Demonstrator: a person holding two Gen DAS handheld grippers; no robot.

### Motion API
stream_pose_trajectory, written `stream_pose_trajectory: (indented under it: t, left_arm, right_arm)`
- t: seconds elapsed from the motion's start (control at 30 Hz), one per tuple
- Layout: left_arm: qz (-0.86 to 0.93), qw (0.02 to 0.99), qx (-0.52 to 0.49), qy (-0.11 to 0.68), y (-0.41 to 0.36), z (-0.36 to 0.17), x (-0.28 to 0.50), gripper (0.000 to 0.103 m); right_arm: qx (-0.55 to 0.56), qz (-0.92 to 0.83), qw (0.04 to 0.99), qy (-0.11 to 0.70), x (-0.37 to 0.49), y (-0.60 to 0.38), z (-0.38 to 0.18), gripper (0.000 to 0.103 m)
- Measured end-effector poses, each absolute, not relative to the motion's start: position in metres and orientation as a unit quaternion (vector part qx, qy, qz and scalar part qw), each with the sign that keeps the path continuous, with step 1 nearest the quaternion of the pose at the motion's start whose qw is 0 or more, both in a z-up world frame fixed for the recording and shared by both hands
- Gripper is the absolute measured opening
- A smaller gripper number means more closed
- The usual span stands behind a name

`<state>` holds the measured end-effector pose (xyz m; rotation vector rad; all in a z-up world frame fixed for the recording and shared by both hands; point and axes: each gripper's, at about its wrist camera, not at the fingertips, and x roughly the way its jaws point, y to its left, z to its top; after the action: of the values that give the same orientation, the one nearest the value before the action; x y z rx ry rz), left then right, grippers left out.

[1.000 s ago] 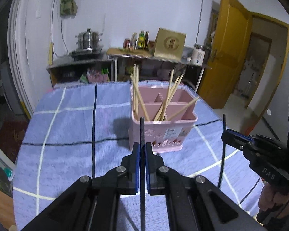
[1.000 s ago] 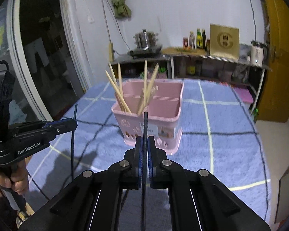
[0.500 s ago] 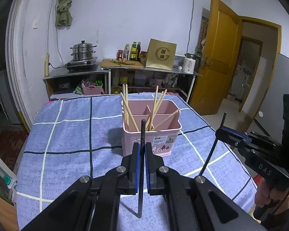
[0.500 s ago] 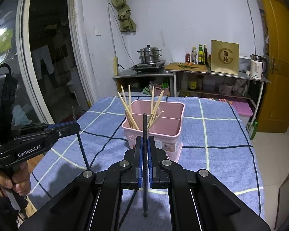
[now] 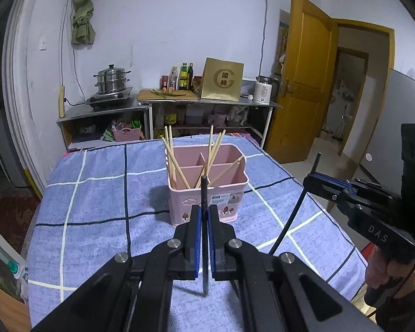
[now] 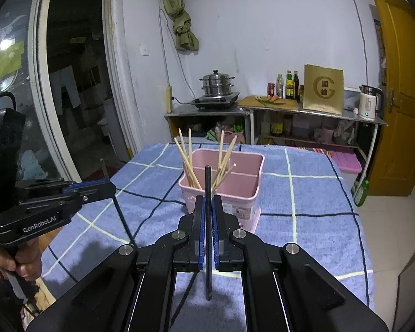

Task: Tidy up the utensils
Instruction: 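Lift both dark chopsticks upright and carry them over the pink basket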

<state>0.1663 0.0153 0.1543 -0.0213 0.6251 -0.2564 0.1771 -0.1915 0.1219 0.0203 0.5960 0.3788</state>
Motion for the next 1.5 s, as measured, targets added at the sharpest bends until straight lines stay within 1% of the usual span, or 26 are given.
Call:
stream_pose_trajectory:
  t: [0.4,0.97,1.23,1.5]
  left_arm:
    - [-0.130,0.949,-0.006,0.287,0.016,0.188,0.182,0.004]
    - [-0.116,0.969,-0.013,0.219,0.027,0.270,0.223,0.004]
    - [-0.114,0.970,-0.014,0.214,0.030,0.272,0.254,0.004]
    - [-0.121,0.969,-0.016,0.216,0.031,0.253,0.283,0.004]
  right_arm:
    - [0.011,0.192,0.946,0.261,0.187,-0.189,0.147,0.004]
    - [0.030,0.217,0.958,0.185,0.229,-0.168,0.203,0.004]
    - [0.026,0.221,0.961,0.166,0.255,-0.157,0.204,0.004]
    - [0.016,0.222,0.962,0.161,0.274,-0.147,0.185,0.004]
